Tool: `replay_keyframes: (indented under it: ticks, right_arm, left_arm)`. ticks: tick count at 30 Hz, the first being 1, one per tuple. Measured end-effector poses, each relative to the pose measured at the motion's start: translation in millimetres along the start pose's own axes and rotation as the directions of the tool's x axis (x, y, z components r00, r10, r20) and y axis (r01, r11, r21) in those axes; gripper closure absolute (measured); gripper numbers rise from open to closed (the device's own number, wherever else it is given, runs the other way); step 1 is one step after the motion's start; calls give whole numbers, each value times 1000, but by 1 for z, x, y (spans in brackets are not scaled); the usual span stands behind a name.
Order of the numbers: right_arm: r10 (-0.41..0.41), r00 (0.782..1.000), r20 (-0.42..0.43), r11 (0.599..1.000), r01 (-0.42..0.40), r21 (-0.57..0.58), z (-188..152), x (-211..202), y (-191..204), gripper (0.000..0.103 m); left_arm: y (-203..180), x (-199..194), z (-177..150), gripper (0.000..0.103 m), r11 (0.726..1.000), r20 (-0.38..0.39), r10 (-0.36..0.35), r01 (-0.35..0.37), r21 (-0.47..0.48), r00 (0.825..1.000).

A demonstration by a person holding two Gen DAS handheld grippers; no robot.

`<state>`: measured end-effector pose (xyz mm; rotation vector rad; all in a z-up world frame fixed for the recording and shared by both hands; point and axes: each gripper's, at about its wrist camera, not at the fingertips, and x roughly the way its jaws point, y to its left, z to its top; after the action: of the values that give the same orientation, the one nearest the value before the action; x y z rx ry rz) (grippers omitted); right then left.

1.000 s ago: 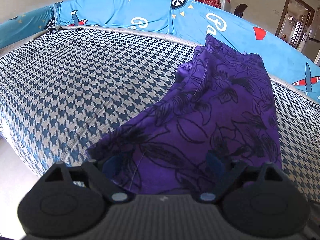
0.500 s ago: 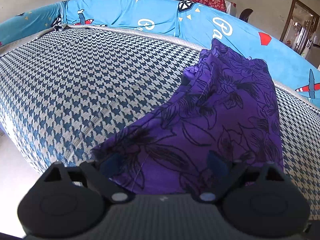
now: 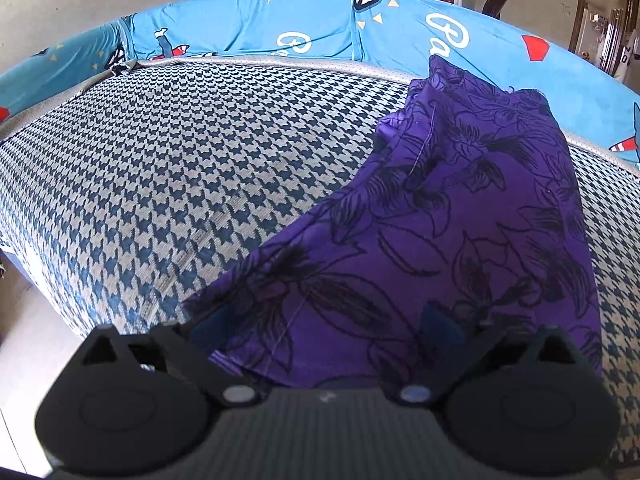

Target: Fold clothes

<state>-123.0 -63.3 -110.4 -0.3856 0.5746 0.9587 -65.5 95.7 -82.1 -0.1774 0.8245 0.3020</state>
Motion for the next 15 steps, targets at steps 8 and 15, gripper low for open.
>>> replay_keyframes:
  ticks: [8,15]
  right_arm:
    - [-38,999,33,993,34,109,15,-26,-33,93]
    - [-30,999,-20,992,32,119,34,-27,-70,77]
  left_arm:
    - [12,-2,3,0,994,-12,58,-59,-93,998]
    - [30,-11,17,0,971,29,-10,16,-237,1000]
